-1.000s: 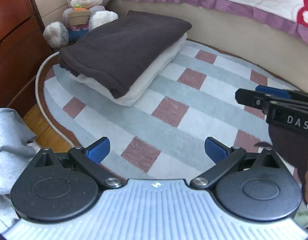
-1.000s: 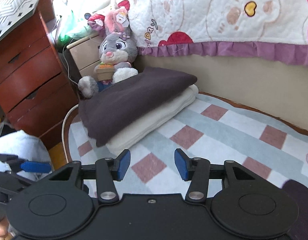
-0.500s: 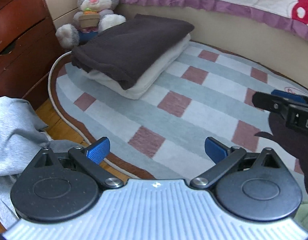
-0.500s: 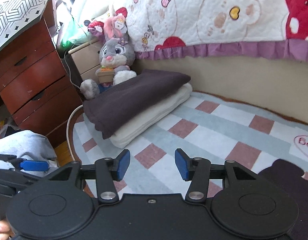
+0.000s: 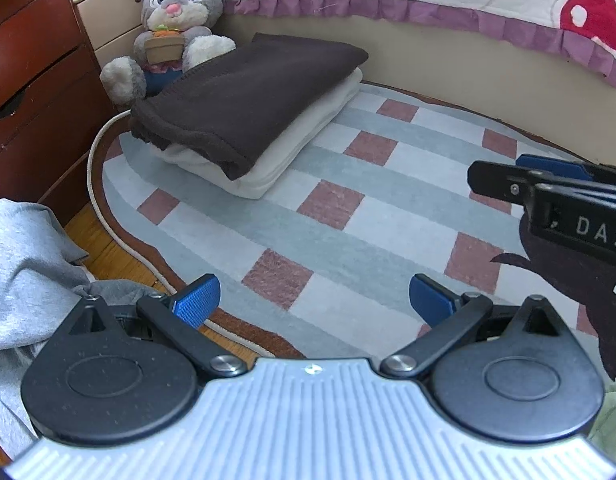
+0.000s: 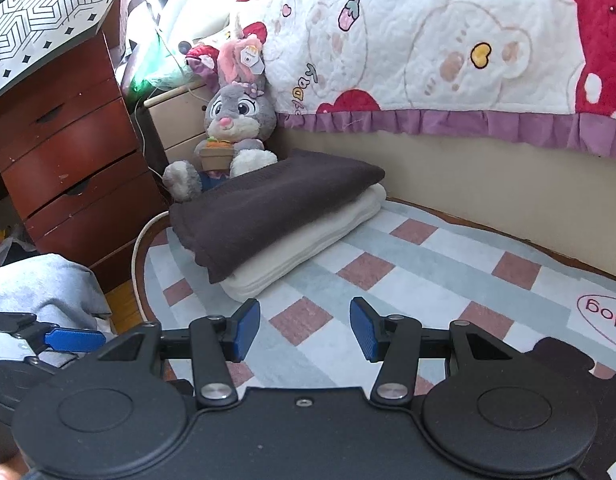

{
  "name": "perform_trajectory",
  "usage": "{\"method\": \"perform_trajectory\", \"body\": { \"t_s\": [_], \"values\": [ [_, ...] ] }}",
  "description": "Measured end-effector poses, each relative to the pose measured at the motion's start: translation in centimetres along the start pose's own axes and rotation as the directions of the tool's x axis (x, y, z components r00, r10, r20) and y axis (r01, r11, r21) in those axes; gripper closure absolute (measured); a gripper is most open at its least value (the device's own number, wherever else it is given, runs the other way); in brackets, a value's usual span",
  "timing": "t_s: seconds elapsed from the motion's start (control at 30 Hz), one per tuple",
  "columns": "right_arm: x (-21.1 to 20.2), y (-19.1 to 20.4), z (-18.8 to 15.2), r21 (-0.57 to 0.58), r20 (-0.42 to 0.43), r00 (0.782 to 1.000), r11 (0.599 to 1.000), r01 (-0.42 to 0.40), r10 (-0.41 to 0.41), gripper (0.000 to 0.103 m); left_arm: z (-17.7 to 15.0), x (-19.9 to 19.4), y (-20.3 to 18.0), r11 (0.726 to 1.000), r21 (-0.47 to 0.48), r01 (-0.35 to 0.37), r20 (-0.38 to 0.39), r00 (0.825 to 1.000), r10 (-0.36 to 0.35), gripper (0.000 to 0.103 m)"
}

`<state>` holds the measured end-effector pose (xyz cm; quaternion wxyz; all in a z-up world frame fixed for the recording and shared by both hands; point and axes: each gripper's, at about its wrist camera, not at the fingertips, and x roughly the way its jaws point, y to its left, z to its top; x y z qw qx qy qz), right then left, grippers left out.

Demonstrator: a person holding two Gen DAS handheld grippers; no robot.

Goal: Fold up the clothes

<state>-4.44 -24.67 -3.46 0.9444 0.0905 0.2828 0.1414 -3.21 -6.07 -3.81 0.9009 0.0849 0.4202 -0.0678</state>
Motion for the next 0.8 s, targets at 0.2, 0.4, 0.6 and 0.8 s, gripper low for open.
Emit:
{"method": "perform_trajectory", "body": {
  "t_s": [0.2,0.4,0.6,0.8],
  "values": [
    [0.25,-0.22,-0.10,0.009,-0.011,1.000,1.000,0.013,-0.013,0.047,0.04,0.09,0.28,1.000,-0.001,-0.005,-0.002,1.000,0.005,0.000],
    [0.42,-0.29,-0.14,0.014,-0.020,1.000,1.000,0.018,-0.018,0.047,0.02,0.08,0.40,1.000,-0.001,0.000,-0.004,1.000,0.000,0.000],
    [0.64,-0.23,-0.20,0.007,-0.031,0.999,1.000,0.020,-0.019,0.047,-0.26,-0.21,-0.07,0.999,0.033,-0.020,0.015,1.000,0.020,0.000],
    [0.85,-0.12,-0.18,0.003,-0.040,0.999,1.000,0.024,-0.024,0.047,-0.32,-0.46,-0.30,0.999,0.048,-0.010,0.018,1.000,0.009,0.000]
  ]
}}
